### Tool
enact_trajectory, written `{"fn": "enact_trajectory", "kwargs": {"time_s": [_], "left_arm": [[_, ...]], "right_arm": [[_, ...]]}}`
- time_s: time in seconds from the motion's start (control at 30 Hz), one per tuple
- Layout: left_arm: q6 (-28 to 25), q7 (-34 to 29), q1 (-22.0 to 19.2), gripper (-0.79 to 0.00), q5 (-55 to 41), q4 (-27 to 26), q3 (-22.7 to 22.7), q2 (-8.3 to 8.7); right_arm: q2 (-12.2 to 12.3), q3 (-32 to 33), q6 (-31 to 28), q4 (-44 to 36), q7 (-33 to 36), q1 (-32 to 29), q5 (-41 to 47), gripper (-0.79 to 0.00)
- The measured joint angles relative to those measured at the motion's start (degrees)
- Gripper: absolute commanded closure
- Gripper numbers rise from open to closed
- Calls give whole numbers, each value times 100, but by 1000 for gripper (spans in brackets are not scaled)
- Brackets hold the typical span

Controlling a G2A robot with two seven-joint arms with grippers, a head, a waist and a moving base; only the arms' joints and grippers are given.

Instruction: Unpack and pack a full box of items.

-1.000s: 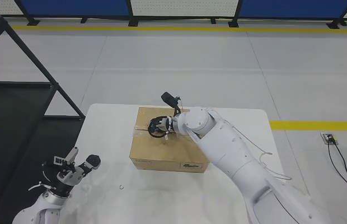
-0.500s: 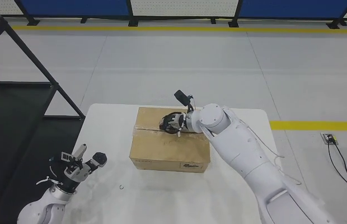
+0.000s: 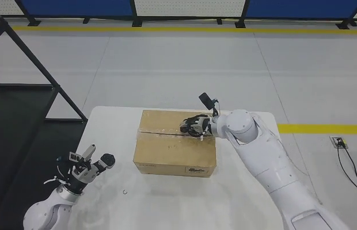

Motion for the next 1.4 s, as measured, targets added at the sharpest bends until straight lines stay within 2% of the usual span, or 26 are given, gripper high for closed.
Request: {"fn": "enact_trajectory", "kwargs": {"time_s": [0.3, 0.53, 0.97, 1.4], "left_arm": [[49, 18, -140, -785, 86, 5, 171, 10], [55, 49, -200, -785, 120, 10, 251, 19], [-15, 134, -130, -785, 16, 59, 157, 53], [-78, 175, -64, -785, -160, 137, 23, 86]], "right_arm": [[406, 824, 536, -1434, 63, -937, -571, 0], [490, 990, 655, -1725, 44, -1215, -602, 0], [259, 180, 637, -981, -158, -646, -572, 0], [-150, -620, 318, -207, -393, -15, -130, 0]]}}
